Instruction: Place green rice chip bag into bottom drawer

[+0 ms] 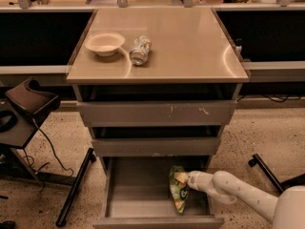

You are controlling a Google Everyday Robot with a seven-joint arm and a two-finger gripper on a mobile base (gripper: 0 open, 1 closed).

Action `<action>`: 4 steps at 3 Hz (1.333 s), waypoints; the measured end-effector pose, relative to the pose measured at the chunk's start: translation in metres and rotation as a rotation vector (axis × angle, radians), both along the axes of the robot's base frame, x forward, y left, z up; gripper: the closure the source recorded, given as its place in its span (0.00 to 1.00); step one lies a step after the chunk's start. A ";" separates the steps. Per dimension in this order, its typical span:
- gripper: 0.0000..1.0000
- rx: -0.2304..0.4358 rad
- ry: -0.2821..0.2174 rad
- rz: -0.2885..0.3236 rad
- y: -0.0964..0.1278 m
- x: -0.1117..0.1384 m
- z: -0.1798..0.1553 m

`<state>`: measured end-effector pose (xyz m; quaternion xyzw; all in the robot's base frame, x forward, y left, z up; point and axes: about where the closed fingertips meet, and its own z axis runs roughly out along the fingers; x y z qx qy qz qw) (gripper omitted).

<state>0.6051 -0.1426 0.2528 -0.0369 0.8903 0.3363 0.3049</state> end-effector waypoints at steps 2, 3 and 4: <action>0.63 -0.002 0.003 -0.005 0.000 0.000 -0.004; 0.40 -0.002 0.003 -0.005 0.000 0.000 -0.004; 0.17 -0.002 0.003 -0.005 0.000 0.000 -0.004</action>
Offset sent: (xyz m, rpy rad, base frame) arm -0.0003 -0.0005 -0.0036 -0.0017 0.0027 -0.0048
